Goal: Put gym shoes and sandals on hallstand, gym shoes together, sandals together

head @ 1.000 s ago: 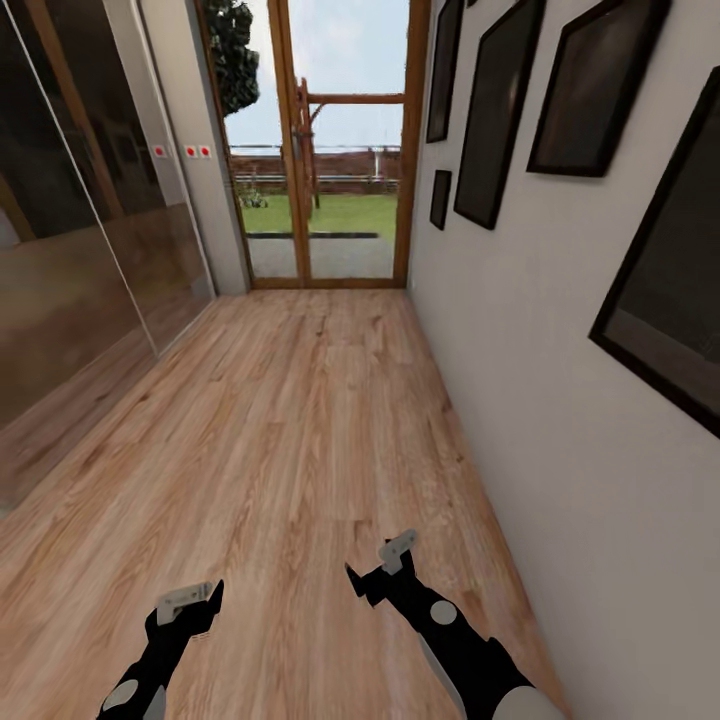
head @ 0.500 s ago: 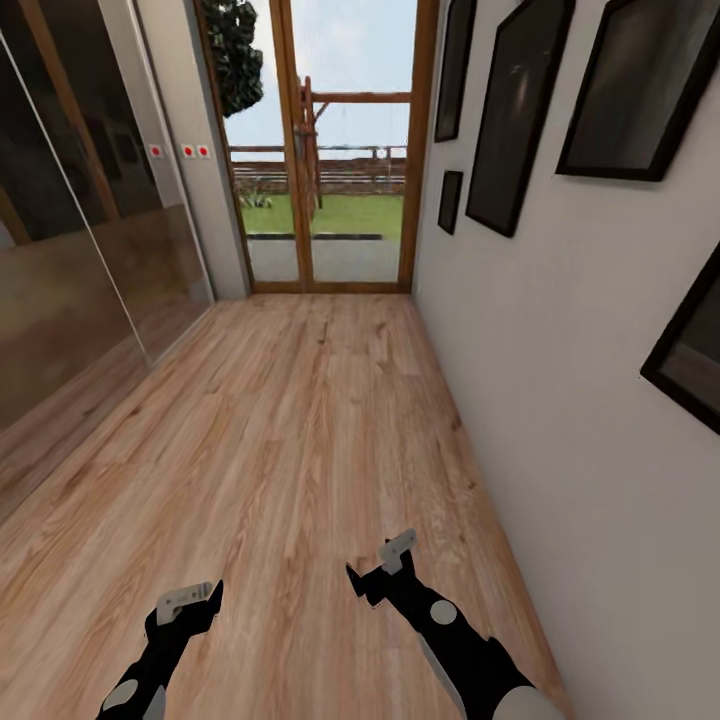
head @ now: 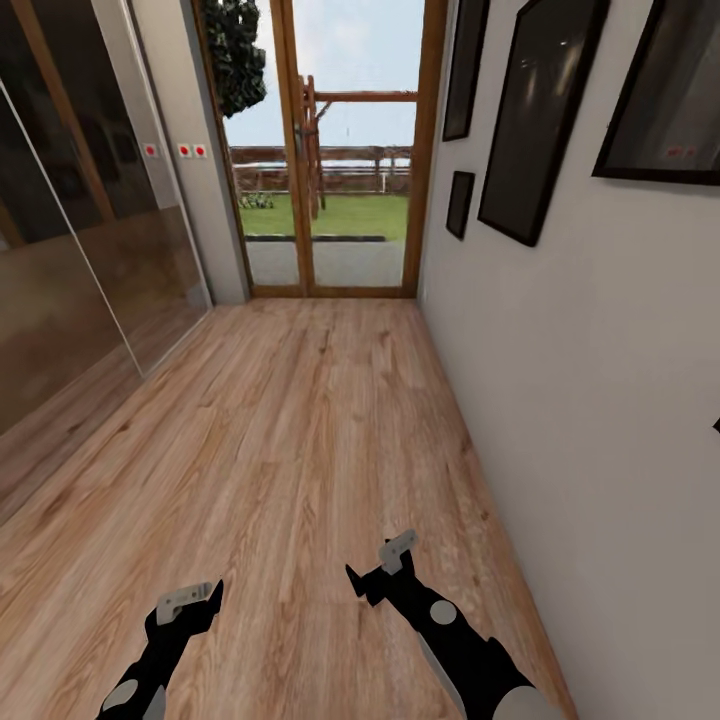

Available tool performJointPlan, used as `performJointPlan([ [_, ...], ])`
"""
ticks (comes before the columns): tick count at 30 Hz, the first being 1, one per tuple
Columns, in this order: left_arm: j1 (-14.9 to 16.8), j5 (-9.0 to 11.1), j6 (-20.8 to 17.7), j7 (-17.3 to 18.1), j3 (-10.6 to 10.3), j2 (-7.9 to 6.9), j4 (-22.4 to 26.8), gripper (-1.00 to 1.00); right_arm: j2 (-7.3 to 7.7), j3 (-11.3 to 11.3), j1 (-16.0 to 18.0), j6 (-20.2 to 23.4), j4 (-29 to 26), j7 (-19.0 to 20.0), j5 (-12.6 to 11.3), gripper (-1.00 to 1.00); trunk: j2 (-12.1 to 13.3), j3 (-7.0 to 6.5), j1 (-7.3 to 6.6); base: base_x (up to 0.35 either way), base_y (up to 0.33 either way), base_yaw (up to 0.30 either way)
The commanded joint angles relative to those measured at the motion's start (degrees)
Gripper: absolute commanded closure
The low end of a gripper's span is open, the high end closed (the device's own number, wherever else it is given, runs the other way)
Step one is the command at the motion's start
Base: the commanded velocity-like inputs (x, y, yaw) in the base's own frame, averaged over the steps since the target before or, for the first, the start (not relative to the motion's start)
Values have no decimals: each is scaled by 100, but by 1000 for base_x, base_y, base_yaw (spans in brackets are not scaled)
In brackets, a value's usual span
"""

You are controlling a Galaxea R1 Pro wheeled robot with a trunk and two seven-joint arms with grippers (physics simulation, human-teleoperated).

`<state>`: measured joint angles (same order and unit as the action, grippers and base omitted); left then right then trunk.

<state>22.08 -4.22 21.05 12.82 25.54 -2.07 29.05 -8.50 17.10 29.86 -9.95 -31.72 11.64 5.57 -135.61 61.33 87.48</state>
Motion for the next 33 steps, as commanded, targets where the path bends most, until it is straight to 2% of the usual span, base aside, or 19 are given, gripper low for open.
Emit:
performJointPlan([
  [1,7,-44,20,45,48,5,-5,-100,-1,-10,2,-23,2,5,58,-100,-2,5,2,341,0,129],
  [33,7,-44,13,45,51,-4,-5,-100,-1,-12,2,-20,8,5,58,-100,-2,5,2,341,0,268],
])
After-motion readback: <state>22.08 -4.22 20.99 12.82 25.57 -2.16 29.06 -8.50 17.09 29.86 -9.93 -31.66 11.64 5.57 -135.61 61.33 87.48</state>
